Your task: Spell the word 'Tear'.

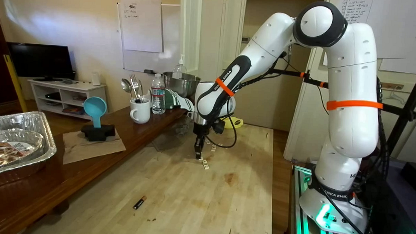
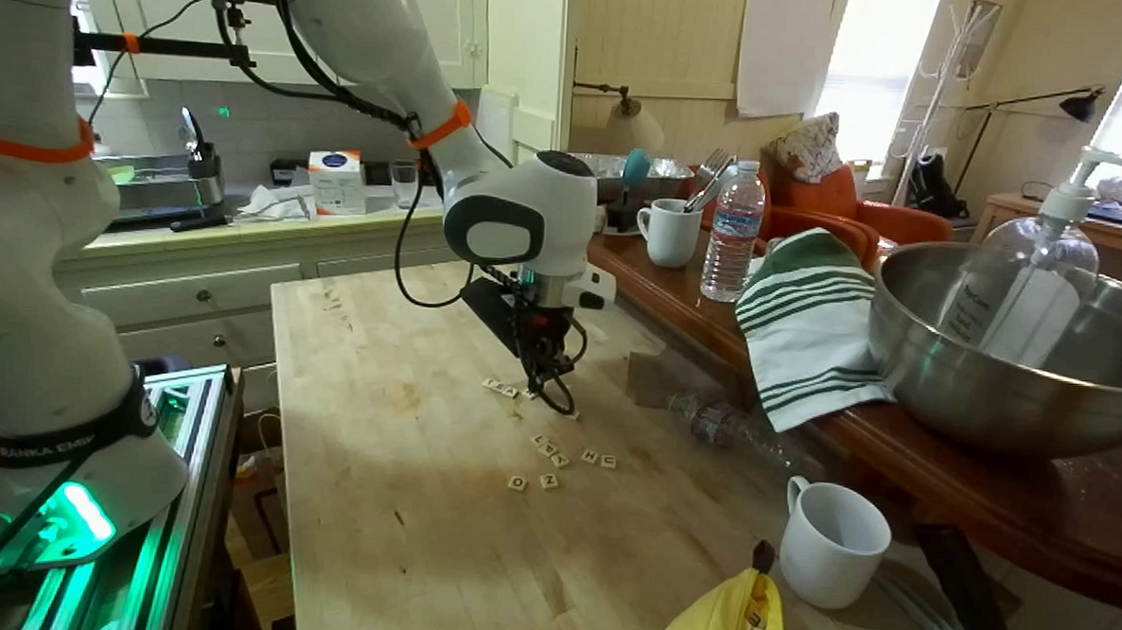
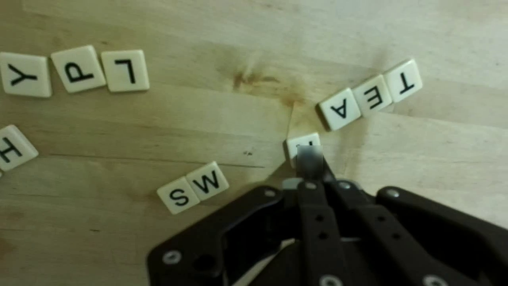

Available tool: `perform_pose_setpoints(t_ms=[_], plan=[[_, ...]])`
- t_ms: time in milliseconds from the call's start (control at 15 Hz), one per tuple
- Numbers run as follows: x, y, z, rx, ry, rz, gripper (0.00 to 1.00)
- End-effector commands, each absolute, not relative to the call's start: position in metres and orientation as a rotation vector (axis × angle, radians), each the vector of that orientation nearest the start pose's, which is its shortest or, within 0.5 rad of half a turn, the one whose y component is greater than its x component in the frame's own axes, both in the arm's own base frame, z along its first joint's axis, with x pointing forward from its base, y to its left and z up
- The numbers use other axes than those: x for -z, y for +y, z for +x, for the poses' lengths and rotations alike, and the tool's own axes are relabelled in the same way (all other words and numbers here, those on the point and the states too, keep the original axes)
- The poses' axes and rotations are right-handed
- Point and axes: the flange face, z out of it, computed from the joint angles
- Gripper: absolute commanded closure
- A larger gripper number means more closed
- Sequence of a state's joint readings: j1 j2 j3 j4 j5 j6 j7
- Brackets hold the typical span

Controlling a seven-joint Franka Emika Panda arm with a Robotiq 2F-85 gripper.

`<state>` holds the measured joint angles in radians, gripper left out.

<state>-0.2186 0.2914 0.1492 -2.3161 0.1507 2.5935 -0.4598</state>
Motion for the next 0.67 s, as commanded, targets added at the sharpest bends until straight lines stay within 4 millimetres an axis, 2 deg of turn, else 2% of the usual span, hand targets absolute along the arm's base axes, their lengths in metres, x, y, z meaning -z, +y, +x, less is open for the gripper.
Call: perform_pose_setpoints(t_ms=[0, 600], plan=[[-0.2018, -0.0345, 0.5000, -0.036, -0.409, -2.972, 1.00], [-0.2015, -0.0343, 0.4933, -0.042, -0.473, -2.972, 1.00]])
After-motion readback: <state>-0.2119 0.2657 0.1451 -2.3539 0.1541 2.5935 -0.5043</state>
